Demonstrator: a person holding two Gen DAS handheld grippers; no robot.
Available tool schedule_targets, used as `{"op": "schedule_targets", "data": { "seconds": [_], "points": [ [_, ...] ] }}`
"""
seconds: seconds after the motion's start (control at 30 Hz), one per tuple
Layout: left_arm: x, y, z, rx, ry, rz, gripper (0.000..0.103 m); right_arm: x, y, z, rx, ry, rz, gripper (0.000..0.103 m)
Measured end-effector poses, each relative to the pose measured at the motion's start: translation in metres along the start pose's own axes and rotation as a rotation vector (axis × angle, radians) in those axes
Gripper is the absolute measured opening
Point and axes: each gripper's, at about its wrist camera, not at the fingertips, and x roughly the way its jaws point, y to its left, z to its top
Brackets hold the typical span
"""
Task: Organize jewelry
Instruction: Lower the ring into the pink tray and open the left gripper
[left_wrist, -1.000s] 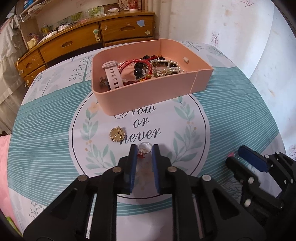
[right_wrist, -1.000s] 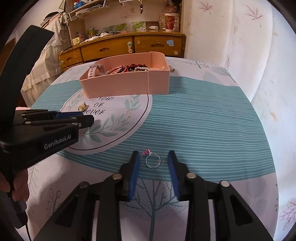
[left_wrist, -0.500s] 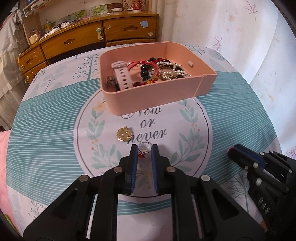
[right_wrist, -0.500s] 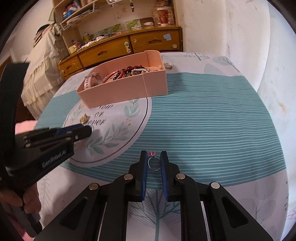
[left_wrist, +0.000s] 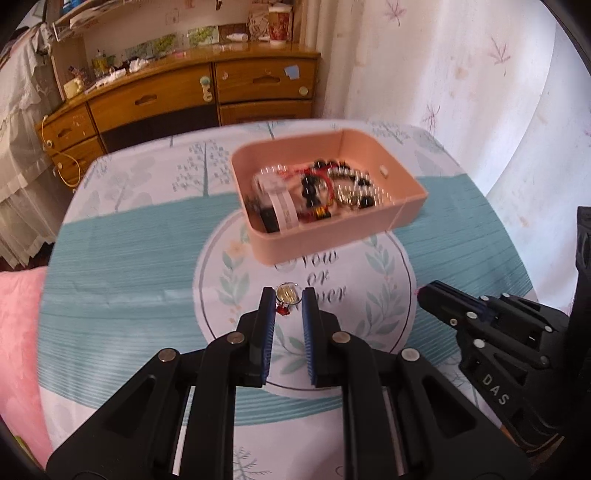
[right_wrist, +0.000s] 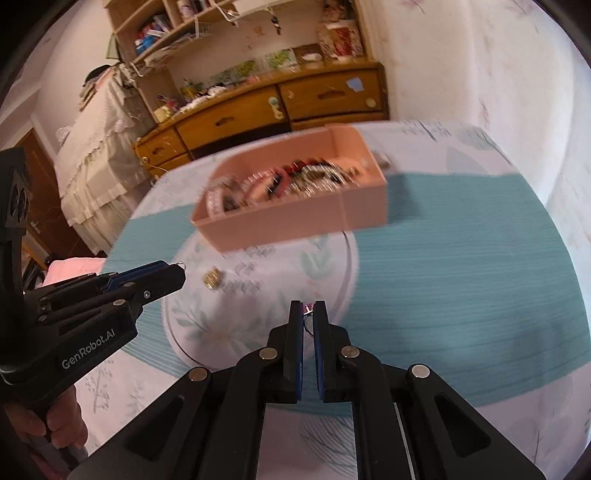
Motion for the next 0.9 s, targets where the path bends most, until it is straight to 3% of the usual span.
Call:
{"op": "schedule_targets", "data": {
  "seconds": [0.47, 0.67, 0.9],
  "points": [
    [-0.017, 0.019, 0.062, -0.016, -0.148, -0.034, 0.012, -0.009, 0.027, 0.071, -0.065, -0.154, -0.015, 0.005],
    [-0.015, 0.017, 0.103, -0.023, -0.232, -0.093, 0.012, -0.012, 0.020, 0.104, -0.048, -0.232, -0.043, 0.005],
    [-0.007, 0.006, 0.125, -0.022, -0.241, -0.181, 0.012, -0.018, 0.004, 0.137, 0.008, -0.294, -0.077, 0.005]
  ]
}}
